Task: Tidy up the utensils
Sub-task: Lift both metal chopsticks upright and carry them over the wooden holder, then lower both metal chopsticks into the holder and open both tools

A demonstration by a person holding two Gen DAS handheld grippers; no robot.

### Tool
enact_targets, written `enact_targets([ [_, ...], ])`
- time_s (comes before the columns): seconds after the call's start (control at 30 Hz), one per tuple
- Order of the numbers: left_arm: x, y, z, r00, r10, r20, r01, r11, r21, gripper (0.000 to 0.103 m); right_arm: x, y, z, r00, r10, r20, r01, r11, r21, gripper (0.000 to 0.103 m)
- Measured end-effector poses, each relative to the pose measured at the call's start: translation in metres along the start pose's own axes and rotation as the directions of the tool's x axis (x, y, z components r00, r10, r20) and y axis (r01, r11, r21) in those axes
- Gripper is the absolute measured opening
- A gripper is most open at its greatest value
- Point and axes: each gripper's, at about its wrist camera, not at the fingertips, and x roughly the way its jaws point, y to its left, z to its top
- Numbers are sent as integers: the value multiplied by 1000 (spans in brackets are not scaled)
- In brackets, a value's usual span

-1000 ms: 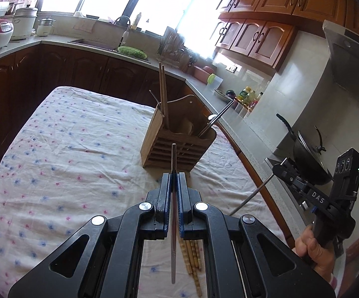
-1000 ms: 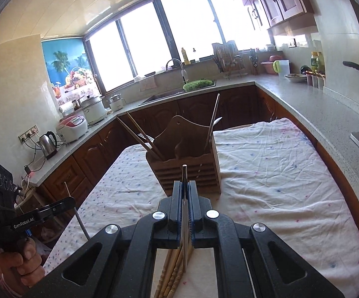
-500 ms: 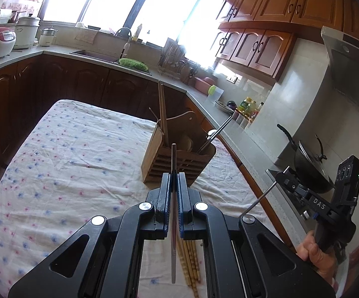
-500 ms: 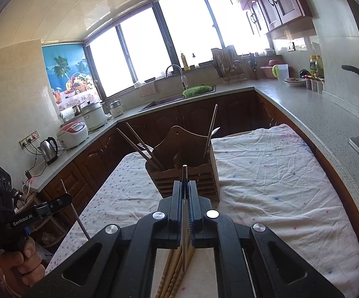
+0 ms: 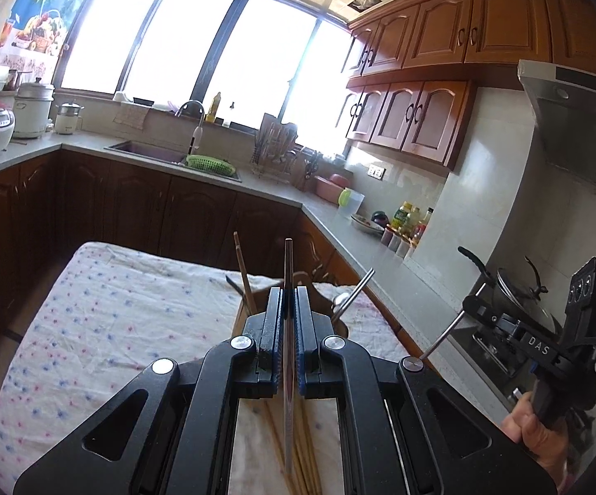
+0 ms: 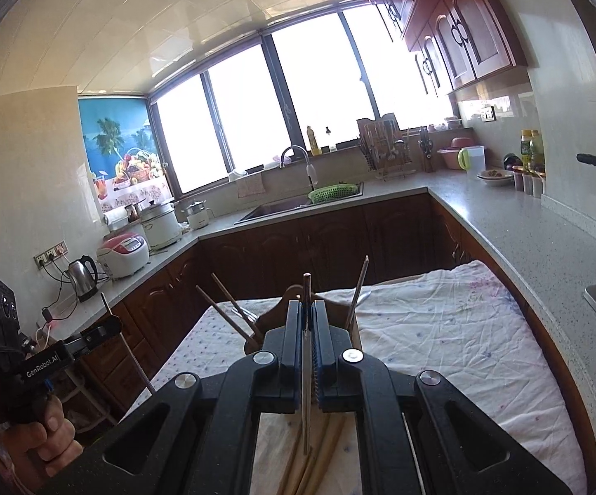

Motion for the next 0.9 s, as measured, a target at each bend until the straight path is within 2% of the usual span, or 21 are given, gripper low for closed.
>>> enact_targets([
  [0.23, 31, -12, 48, 991, 29, 132, -32, 999, 16, 4, 24, -6, 46, 996, -12, 84, 12, 1000, 2, 5],
  [0.43, 74, -19, 65, 978, 70, 198, -76, 997, 24, 4, 55, -15, 61, 995, -27, 93, 27, 1000, 2, 5],
  [0.67, 120, -7, 42, 979, 95, 182, -98, 995, 10, 4, 91, -28, 46, 998, -21, 52, 20, 1000, 20, 5],
  [0.9, 137, 7, 3, 989, 95, 112, -98, 995, 18, 4, 115, -37, 15, 999, -23, -23, 24, 999, 35, 5],
])
